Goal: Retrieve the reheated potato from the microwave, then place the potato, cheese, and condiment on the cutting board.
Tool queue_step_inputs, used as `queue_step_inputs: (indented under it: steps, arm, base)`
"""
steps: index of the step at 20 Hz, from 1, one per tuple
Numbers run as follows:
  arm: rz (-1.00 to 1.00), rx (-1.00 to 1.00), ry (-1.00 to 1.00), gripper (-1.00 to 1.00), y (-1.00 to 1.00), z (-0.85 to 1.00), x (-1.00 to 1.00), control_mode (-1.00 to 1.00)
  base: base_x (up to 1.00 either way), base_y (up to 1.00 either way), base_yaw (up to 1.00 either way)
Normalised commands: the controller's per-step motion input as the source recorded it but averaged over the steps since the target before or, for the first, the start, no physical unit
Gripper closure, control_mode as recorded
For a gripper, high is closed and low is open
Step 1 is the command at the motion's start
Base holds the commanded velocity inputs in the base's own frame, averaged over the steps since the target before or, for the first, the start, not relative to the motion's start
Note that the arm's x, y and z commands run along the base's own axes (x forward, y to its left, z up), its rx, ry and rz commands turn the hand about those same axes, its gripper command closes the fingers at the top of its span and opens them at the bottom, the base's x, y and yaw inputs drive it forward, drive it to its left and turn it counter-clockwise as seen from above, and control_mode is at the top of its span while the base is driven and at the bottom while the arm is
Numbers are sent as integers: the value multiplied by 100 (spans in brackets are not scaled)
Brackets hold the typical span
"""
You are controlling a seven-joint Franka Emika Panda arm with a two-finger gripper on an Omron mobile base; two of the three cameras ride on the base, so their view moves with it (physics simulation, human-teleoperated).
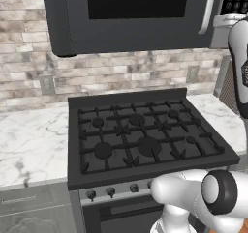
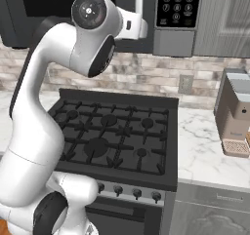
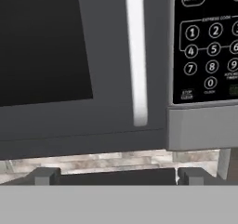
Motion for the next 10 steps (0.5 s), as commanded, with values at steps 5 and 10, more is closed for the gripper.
queue_step_inputs:
  steps: [5,10]
  arm:
    - [0,0,-2,-100,0,16,23,-100]
    - [0,0,-1,-100,0,-1,34,-100]
  base:
    - [0,0,0]
    - [0,0,0]
